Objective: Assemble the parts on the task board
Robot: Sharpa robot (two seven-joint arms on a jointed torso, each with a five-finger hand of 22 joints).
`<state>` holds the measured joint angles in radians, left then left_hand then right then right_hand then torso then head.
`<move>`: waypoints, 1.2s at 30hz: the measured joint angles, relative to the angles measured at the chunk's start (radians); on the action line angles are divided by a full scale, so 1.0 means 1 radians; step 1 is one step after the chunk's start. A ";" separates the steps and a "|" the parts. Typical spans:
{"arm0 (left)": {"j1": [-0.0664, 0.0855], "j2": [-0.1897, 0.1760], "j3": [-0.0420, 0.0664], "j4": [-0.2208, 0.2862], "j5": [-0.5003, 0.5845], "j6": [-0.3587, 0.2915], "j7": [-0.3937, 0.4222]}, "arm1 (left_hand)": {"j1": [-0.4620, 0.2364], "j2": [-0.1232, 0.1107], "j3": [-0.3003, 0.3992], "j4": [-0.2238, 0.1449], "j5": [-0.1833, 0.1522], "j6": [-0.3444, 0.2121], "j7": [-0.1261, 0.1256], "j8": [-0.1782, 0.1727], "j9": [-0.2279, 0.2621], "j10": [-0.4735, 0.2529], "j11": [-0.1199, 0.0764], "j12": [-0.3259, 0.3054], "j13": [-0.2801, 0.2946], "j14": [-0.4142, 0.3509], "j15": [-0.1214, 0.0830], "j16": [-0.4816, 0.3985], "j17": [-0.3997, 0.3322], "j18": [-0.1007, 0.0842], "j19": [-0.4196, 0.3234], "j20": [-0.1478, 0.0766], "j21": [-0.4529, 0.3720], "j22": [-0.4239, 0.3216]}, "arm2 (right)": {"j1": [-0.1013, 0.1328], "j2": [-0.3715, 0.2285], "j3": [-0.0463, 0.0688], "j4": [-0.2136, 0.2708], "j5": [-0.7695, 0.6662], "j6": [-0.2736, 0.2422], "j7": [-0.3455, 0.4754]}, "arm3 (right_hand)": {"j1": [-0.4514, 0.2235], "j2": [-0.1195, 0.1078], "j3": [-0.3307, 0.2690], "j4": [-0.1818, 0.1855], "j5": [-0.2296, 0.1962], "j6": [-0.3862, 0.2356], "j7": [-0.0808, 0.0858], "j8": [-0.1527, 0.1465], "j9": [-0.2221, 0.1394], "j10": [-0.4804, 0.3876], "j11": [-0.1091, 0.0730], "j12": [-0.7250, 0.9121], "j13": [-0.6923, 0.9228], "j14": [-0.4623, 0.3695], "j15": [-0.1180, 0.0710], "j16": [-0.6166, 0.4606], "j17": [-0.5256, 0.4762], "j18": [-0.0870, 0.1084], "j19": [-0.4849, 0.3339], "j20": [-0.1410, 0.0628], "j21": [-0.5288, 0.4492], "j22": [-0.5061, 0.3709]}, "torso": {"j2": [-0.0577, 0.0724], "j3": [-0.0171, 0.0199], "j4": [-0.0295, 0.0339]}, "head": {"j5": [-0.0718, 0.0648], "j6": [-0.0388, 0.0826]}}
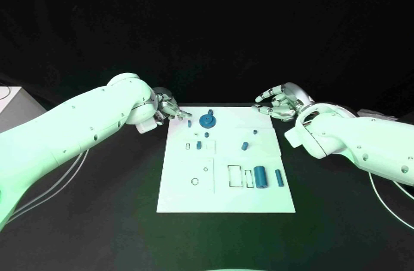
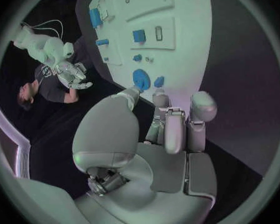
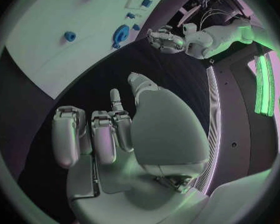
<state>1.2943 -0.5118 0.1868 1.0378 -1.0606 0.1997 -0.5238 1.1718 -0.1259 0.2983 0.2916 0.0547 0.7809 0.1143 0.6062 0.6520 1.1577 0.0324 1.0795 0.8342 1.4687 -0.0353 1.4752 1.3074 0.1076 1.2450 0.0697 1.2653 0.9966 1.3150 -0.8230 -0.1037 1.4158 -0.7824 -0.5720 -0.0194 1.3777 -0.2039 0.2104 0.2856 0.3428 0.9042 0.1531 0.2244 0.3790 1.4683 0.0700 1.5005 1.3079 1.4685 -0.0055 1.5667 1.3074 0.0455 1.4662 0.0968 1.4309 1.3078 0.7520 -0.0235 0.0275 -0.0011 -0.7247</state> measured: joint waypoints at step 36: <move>0.010 0.087 -0.008 -0.136 0.001 -0.007 0.009 | 0.012 -0.004 0.022 0.002 0.000 0.005 -0.003 -0.005 -0.012 0.004 0.004 0.016 0.013 -0.004 0.004 0.003 0.000 0.000 0.008 0.007 0.008 0.018 | 0.002 0.004 0.001 0.004 -0.003 -0.001 0.001 | -0.004 -0.004 0.000 0.000 0.000 -0.003 0.003 0.000 0.001 0.000 0.000 0.000 0.000 0.000 0.000 0.000 0.000 0.000 0.000 0.000 0.000 0.000 | 0.028 -0.0037 -0.0020 | 0.002 0.010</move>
<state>1.3040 -0.4246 0.1786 0.9013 -1.0600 0.1931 -0.5148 1.1840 -0.1296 0.3204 0.2938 0.0547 0.7856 0.1114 0.6015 0.6397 1.1617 0.0361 1.0951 0.8467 1.4651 -0.0317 1.4777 1.3074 0.1076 1.2525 0.0771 1.2732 1.0150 1.3175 -0.8192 -0.1026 1.4200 -0.7850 -0.5727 -0.0187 1.3737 -0.2079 0.2103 0.2856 0.3428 0.9016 0.1557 0.2244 0.3797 1.4683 0.0700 1.5005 1.3076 1.4684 -0.0055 1.5667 1.3074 0.0456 1.4662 0.0968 1.4309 1.3073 0.7795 -0.0272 0.0255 0.0014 -0.7148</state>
